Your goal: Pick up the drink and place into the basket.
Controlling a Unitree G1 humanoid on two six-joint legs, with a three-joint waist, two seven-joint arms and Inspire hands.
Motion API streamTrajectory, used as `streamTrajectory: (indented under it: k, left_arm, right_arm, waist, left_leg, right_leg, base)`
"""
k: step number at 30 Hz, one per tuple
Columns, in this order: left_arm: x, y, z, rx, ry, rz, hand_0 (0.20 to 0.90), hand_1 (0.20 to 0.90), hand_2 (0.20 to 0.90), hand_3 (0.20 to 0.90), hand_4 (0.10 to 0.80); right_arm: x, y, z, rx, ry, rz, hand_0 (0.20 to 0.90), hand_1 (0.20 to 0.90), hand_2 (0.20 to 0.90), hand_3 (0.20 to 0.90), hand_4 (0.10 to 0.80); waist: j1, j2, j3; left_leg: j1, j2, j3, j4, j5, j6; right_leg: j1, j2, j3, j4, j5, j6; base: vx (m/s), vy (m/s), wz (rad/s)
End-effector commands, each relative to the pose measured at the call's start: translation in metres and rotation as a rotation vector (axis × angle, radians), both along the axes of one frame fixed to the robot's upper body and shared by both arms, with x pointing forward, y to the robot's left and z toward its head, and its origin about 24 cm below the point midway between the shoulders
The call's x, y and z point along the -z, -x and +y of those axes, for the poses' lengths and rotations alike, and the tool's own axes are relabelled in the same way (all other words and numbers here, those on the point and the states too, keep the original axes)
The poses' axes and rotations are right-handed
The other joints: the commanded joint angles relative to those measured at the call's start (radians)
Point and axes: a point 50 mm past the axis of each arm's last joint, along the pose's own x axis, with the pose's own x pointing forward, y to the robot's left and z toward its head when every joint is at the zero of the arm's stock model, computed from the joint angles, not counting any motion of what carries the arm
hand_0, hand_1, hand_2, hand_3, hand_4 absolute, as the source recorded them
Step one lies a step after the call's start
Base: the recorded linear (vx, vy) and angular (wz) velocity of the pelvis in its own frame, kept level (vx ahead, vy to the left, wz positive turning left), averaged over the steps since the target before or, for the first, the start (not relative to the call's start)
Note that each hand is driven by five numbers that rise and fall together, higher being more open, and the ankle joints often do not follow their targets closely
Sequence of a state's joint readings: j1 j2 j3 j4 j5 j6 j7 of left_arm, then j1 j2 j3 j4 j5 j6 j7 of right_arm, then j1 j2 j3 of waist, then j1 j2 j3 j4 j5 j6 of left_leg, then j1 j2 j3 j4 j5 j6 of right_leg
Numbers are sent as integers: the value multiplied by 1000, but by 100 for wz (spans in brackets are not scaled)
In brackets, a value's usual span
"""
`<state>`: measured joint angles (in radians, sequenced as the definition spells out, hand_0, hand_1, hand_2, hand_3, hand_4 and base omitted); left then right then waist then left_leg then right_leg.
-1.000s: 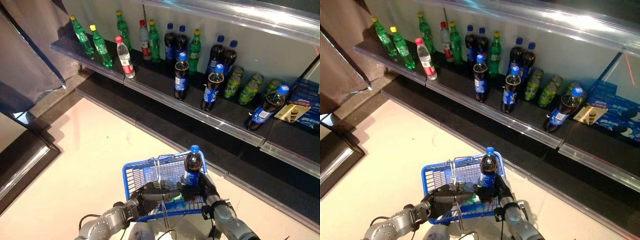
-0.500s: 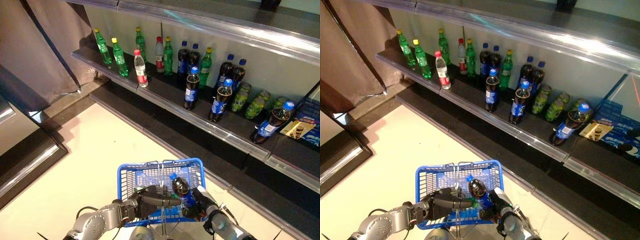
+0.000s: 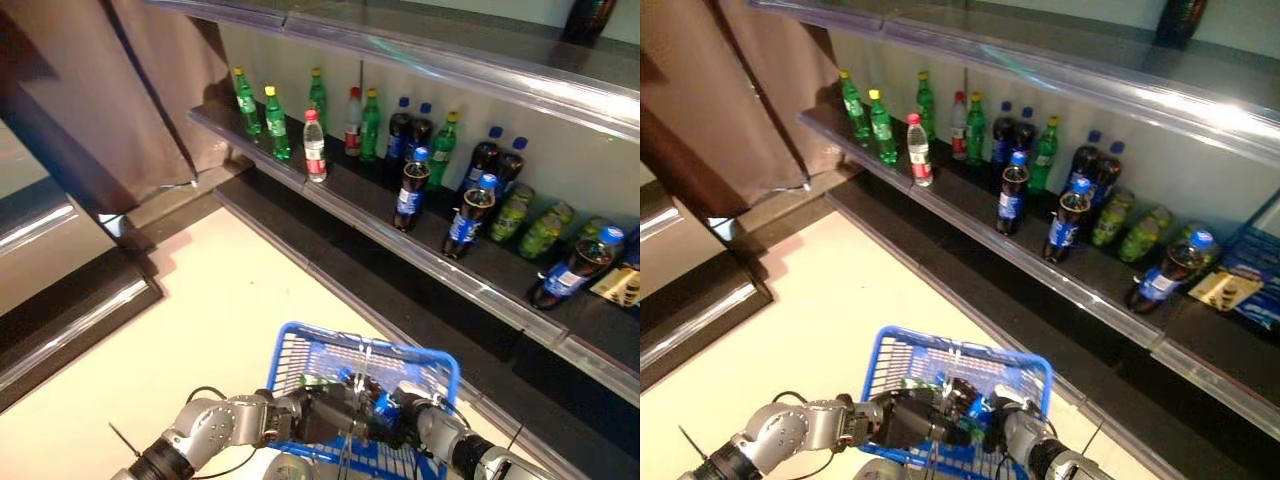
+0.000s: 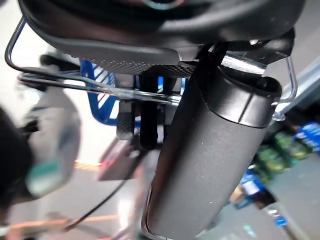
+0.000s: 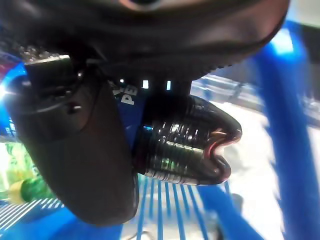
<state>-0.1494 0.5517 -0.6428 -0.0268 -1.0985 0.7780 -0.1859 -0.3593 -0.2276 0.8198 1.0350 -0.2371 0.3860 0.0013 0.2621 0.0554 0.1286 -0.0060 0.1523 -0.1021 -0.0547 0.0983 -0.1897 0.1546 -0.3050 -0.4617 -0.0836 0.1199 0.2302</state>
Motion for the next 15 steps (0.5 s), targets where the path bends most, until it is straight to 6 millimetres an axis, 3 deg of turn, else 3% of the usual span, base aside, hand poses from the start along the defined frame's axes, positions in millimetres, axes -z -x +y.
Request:
streamTrajectory:
  k: [1,6,15]
  left_arm:
    - [-100,50,-88,420,821,146,300,300,300,200,100]
    - [-107,54,-104,470,835,196,300,300,300,200,100]
    - [-120,49,-120,476,869,155,300,300,300,200,100]
  right_arm:
    - [-54,-76,4,-89,120,-155,300,300,300,200,100]
    - [-77,-101,9,-103,207,-197,300,300,300,200,100]
    - [-80,-101,2,-48,288,-162,300,300,300,200,100]
  waist:
    - [32,-3,-32]
    - [41,15,2]
    - [35,51,57]
  left_leg:
    - [-38,-27,81,-33,40,87]
    - [-59,-44,55,-33,45,96]
    - [-91,-75,33,-33,51,115]
  right_leg:
    - [4,-25,29,48,-7,-36]
    - [-18,-33,29,57,-1,-35]
    - [-63,-54,29,71,19,-31]
  base:
    - [0,0,0]
    - [-13,10,4]
    - [-38,37,14]
